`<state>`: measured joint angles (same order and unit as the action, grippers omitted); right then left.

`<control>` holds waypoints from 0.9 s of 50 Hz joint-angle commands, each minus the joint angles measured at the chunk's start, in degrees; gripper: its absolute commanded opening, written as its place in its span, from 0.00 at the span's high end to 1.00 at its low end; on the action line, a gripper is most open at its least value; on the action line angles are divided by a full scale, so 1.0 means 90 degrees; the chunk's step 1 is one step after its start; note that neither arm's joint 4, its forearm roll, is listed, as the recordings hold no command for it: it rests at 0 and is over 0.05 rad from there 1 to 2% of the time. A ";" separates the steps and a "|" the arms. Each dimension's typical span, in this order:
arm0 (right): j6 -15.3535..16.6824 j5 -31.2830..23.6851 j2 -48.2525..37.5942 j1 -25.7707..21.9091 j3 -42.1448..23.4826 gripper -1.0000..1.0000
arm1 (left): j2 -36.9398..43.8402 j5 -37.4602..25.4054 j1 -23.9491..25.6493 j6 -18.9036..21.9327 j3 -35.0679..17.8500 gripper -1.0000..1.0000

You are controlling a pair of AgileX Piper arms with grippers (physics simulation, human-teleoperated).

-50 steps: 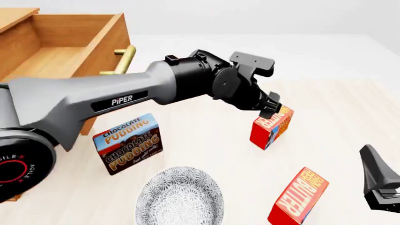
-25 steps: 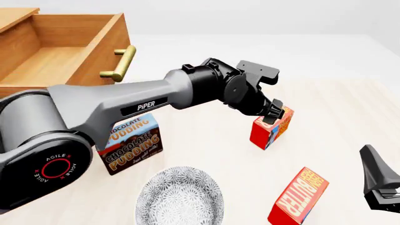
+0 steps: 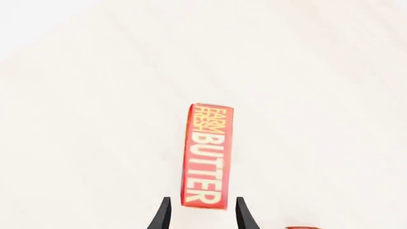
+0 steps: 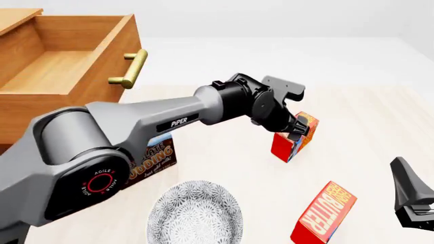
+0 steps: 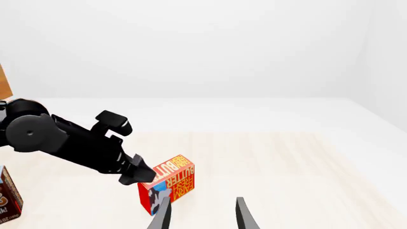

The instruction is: Put the butter at the front in the top drawer of the cabinet and close it.

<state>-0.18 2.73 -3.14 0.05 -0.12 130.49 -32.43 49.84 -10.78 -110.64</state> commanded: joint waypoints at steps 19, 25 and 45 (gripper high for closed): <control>0.0006 -0.0102 0.0110 -0.0001 -0.0001 0.00 | 0.0714 -0.0008 0.0124 -0.0228 -0.0460 0.00; 0.0006 -0.0102 0.0110 -0.0001 -0.0001 0.00 | 0.0820 0.0033 0.0108 -0.0259 -0.0470 0.00; 0.0006 -0.0102 0.0110 -0.0001 -0.0001 0.00 | 0.1364 -0.0160 0.0101 -0.0305 -0.1052 0.00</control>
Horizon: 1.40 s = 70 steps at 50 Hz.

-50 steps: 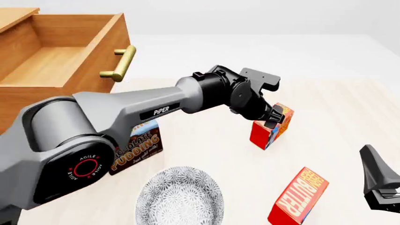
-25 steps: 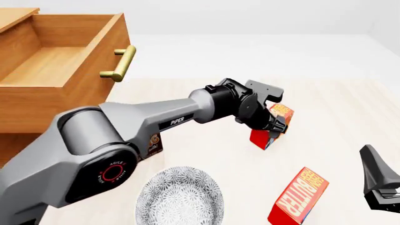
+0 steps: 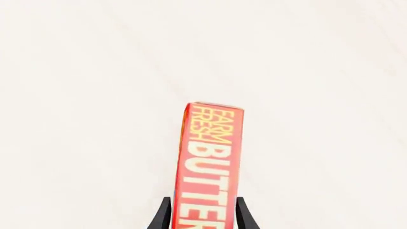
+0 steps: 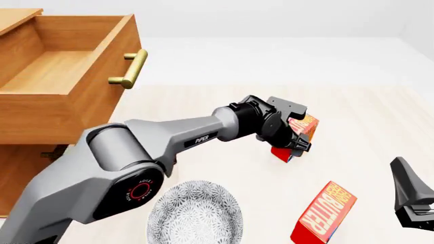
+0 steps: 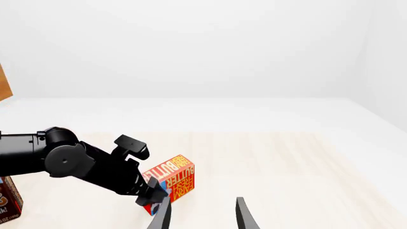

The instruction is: Put the butter at the front in the top drawer of the cabinet and close it.

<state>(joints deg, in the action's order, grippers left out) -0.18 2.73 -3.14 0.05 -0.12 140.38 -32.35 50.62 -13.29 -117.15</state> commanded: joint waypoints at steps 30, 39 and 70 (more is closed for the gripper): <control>0.0006 -0.0102 0.0110 -0.0001 -0.0001 0.00 | -0.1398 -0.0366 -0.0045 0.0061 0.0547 1.00; 0.0006 -0.0102 0.0110 -0.0001 -0.0001 0.00 | -0.2433 -0.0497 -0.0068 -0.0115 0.1260 1.00; 0.0006 -0.0102 0.0110 -0.0001 -0.0001 0.00 | -0.5340 -0.2043 -0.0614 -0.0130 0.2713 1.00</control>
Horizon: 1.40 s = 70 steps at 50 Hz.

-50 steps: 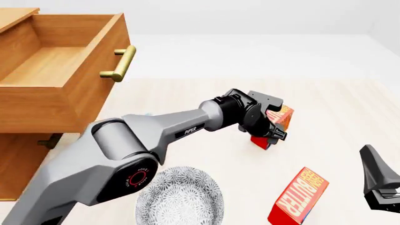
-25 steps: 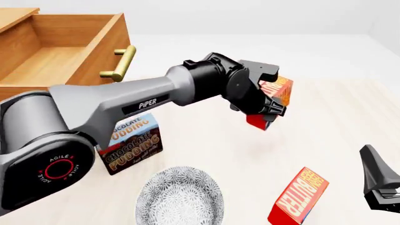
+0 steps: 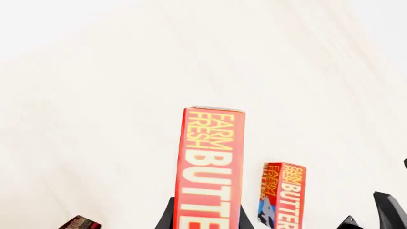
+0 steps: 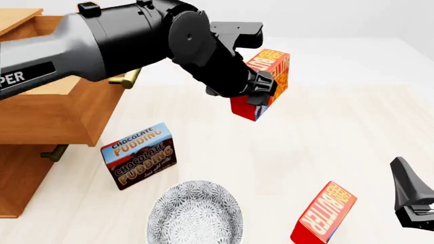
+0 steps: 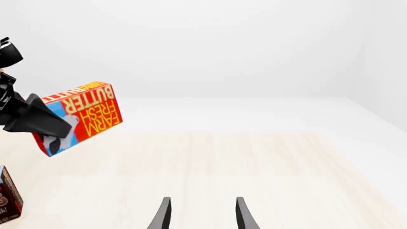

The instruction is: Put the butter at the front in the top drawer of the cabinet and close it.

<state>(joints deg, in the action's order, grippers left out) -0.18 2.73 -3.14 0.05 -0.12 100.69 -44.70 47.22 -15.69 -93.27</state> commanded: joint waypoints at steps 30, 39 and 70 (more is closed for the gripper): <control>0.0006 -0.0102 0.0110 -0.0001 -0.0001 0.00 | -0.1411 -0.2563 -0.1547 0.1116 -0.1267 1.00; 0.0006 -0.0102 0.0110 -0.0001 -0.0001 0.00 | -0.1683 -0.2792 -0.2047 0.1251 -0.1302 1.00; 0.0006 -0.0102 0.0110 -0.0001 -0.0001 0.00 | -0.2452 -0.2800 -0.3823 0.1825 -0.0859 1.00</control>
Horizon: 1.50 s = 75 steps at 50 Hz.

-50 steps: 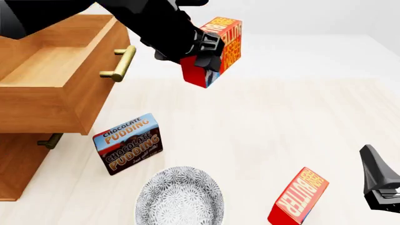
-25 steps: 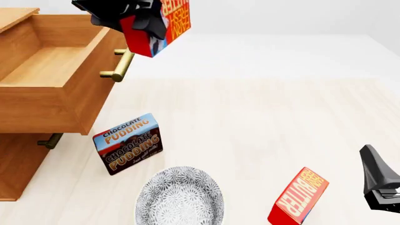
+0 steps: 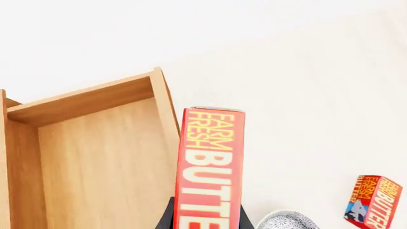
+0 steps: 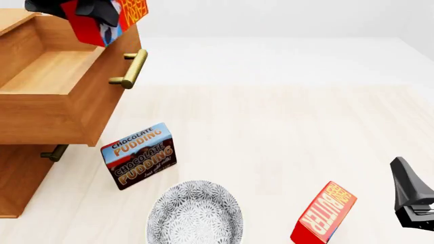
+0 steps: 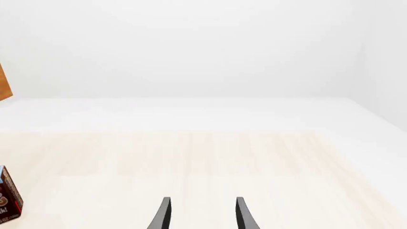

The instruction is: Put the butter at the front in the top drawer of the cabinet and close it.

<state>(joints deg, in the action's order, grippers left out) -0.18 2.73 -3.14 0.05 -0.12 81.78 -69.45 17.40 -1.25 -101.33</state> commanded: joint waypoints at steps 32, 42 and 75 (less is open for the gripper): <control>0.0006 -0.0102 0.0110 -0.0001 -0.0001 0.00 | -0.0863 -0.0050 -0.1776 -0.0182 0.0762 1.00; 0.0006 -0.0102 0.0110 -0.0001 -0.0001 0.00 | -0.0816 -0.0050 -0.2105 -0.0286 0.0956 1.00; 0.0006 -0.0102 0.0110 -0.0001 -0.0001 0.00 | -0.0392 -0.0049 -0.2456 -0.0265 0.1027 1.00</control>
<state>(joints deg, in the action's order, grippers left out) -0.18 2.73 -3.14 0.05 -0.12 77.89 -69.59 -4.11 -4.83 -91.15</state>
